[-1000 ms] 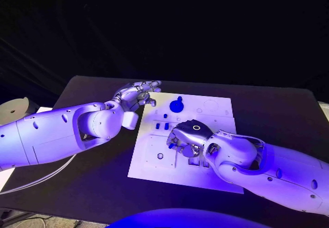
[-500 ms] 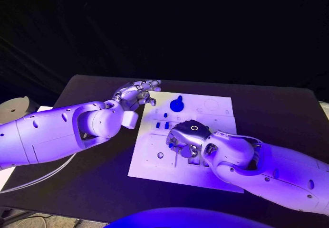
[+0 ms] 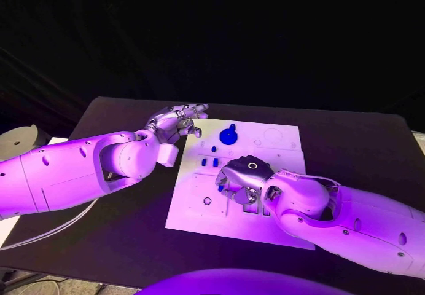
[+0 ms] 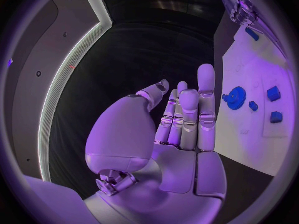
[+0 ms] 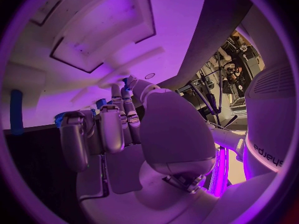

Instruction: Assemble the parts on the task board

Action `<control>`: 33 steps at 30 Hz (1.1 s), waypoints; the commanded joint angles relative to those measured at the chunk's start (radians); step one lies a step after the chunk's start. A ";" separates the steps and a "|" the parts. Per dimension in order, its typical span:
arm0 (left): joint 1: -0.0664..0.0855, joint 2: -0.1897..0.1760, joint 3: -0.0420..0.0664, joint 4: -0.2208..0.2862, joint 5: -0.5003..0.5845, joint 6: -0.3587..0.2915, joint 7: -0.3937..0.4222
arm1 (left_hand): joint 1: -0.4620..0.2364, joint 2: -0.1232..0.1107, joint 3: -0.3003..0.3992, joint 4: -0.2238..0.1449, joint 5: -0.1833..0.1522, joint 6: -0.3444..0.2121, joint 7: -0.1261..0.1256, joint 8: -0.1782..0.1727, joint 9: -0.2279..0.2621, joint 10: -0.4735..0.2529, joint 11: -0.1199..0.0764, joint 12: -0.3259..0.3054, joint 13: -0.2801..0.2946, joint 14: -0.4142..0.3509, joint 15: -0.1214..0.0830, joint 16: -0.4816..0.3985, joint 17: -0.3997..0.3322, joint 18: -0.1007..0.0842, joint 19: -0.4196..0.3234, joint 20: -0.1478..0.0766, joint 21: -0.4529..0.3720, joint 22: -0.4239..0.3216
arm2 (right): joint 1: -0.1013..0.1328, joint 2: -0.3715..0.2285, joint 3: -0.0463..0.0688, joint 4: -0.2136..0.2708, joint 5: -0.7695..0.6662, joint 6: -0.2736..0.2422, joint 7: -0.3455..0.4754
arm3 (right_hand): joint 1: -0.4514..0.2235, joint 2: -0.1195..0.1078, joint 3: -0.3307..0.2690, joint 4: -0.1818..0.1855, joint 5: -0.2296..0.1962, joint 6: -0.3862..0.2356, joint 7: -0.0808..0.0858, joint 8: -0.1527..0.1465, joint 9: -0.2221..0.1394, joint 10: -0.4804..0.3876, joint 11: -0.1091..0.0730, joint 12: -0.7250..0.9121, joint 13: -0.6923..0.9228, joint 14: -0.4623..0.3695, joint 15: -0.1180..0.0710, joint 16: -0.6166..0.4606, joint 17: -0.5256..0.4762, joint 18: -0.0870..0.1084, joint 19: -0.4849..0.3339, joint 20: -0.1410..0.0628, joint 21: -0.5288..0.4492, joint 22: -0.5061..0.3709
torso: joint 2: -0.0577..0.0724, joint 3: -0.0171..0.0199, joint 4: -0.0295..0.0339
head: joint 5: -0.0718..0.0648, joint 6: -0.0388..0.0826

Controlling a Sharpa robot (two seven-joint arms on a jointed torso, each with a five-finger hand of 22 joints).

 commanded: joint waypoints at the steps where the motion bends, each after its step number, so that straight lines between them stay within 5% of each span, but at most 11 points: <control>1: 0.000 0.001 0.000 0.001 -0.004 0.024 -0.002 | -0.002 0.008 0.000 -0.006 0.004 -0.006 0.000 0.005 0.002 -0.007 0.000 0.005 0.001 -0.006 0.001 0.004 -0.001 0.010 -0.006 0.002 -0.005 -0.001 | 0.000 -0.013 0.000 0.013 -0.005 -0.051 -0.006 | 0.005 -0.009 -0.007 0.001 -0.001 -0.011 -0.001 -0.005 -0.001 -0.008 0.000 0.003 0.001 0.055 0.005 -0.003 -0.002 0.013 0.073 0.010 -0.006 0.188 | 0.000 0.0011 0.0014 | -0.006 0.004; 4: 0.000 0.001 0.000 -0.001 -0.004 0.025 -0.004 | -0.002 0.008 0.000 -0.006 0.004 -0.006 0.000 0.005 0.002 -0.007 0.000 0.005 0.001 -0.006 0.001 0.004 -0.001 0.010 -0.006 0.002 -0.005 -0.001 | 0.000 -0.039 0.004 0.033 -0.001 -0.099 0.004 | 0.004 -0.012 -0.013 0.001 -0.002 -0.016 -0.005 -0.004 -0.004 -0.006 0.000 0.007 0.002 0.054 0.005 -0.005 -0.005 0.013 0.072 0.011 -0.008 0.185 | -0.001 0.0006 -0.0005 | -0.006 0.007; 9: 0.000 0.001 0.000 -0.002 -0.004 0.029 -0.008 | -0.002 0.008 0.000 -0.006 0.004 -0.006 0.000 0.005 0.002 -0.007 0.000 0.005 0.001 -0.006 0.001 0.004 -0.001 0.010 -0.006 0.002 -0.005 -0.001 | 0.007 -0.108 0.026 0.076 0.031 -0.160 0.013 | 0.004 -0.018 -0.023 0.000 -0.001 -0.026 -0.015 -0.005 -0.008 0.002 -0.001 0.014 0.003 0.052 0.004 -0.007 -0.011 0.015 0.070 0.011 -0.011 0.181 | -0.001 0.0004 -0.0015 | -0.014 0.012; 20: 0.000 0.000 -0.002 0.003 -0.004 0.033 -0.010 | -0.002 0.008 0.000 -0.006 0.004 -0.006 0.000 0.005 0.002 -0.007 0.000 0.005 0.001 -0.006 0.001 0.004 -0.001 0.010 -0.006 0.002 -0.005 -0.001 | 0.080 -0.282 0.043 0.128 0.067 -0.040 -0.038 | 0.000 -0.037 -0.050 0.003 -0.002 -0.038 -0.030 -0.004 -0.013 -0.006 0.001 0.013 0.002 0.052 0.006 -0.006 -0.012 0.015 0.070 0.012 -0.011 0.181 | 0.000 -0.0004 -0.0033 | -0.036 0.029; 33: 0.000 0.003 -0.003 0.003 -0.011 0.045 -0.013 | 0.000 0.009 0.000 -0.008 0.004 -0.009 0.001 0.007 0.002 -0.011 0.001 0.010 0.001 -0.008 0.001 0.004 -0.004 0.010 -0.007 0.002 -0.006 -0.001 | 0.091 -0.307 0.041 0.093 0.048 -0.004 -0.046 | 0.004 -0.035 -0.061 0.008 -0.002 -0.040 -0.042 -0.003 -0.016 -0.001 0.001 0.019 0.004 0.051 0.008 -0.008 -0.017 0.016 0.069 0.014 -0.015 0.177 | 0.000 0.0002 0.0008 | -0.047 0.040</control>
